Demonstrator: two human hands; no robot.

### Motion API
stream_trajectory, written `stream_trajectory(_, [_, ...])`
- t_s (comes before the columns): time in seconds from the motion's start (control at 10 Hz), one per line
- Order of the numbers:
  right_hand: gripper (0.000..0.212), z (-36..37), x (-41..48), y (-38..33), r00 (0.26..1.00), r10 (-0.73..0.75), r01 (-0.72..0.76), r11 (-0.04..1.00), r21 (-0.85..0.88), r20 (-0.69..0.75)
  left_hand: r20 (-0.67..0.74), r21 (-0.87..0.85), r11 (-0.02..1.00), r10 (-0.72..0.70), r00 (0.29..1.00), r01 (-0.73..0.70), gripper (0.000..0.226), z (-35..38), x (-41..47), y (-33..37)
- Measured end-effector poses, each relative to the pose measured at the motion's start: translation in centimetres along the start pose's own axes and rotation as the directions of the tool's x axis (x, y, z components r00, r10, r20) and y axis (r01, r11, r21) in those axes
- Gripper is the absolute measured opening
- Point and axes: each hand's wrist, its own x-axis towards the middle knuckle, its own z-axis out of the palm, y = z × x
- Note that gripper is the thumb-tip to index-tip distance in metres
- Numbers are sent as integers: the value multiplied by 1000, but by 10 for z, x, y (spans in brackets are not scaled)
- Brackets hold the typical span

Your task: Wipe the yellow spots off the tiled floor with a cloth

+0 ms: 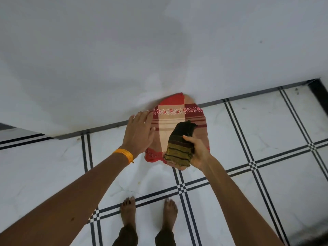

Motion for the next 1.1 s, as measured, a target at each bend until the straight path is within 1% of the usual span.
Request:
stream_trajectory(0.1, [37,-17,59,3,999,-17,17,1000,-20,-30,7,3,1000,0,1000,0,46,54,22,-6])
stream_trajectory(0.2, [43,-31,115,6,999,-41,39,997,-67,-23,46,2,1000,-25,999,25,48,105,39,-8])
stream_trajectory(0.3, [41,-40,155,-7,996,-87,88,996,-25,26,24,-19,999,-28,999,28,48,140,58,-13])
stream_trajectory(0.4, [36,-53,188,-22,994,-108,108,994,-5,29,-21,-24,1000,-11,1000,11,47,156,82,-19])
stream_trajectory(0.5, [41,-71,212,-8,995,-87,81,990,-113,-44,-23,-13,999,-45,999,45,46,164,96,-21])
stream_trajectory(0.6, [31,-84,219,23,976,-160,110,948,-300,-147,7,3,998,-61,998,61,46,171,89,-18])
stream_trajectory(0.7, [22,-94,213,36,910,-290,138,886,-443,-296,53,19,998,-61,997,60,48,167,78,-10])
stream_trajectory(0.8, [22,-95,204,29,894,-333,124,828,-547,-301,47,23,998,-53,998,51,49,155,81,-2])
stream_trajectory(0.9, [15,-93,198,21,769,-596,164,532,-831,-230,42,39,998,-50,998,48,50,144,84,1])
stream_trajectory(1.0, [32,-82,181,21,643,-762,176,240,-955,-73,2,57,998,-29,1000,28,48,135,71,4])
stream_trajectory(1.1, [44,-58,158,11,588,-804,156,0,-988,93,-52,108,993,-46,998,52,46,114,61,6])
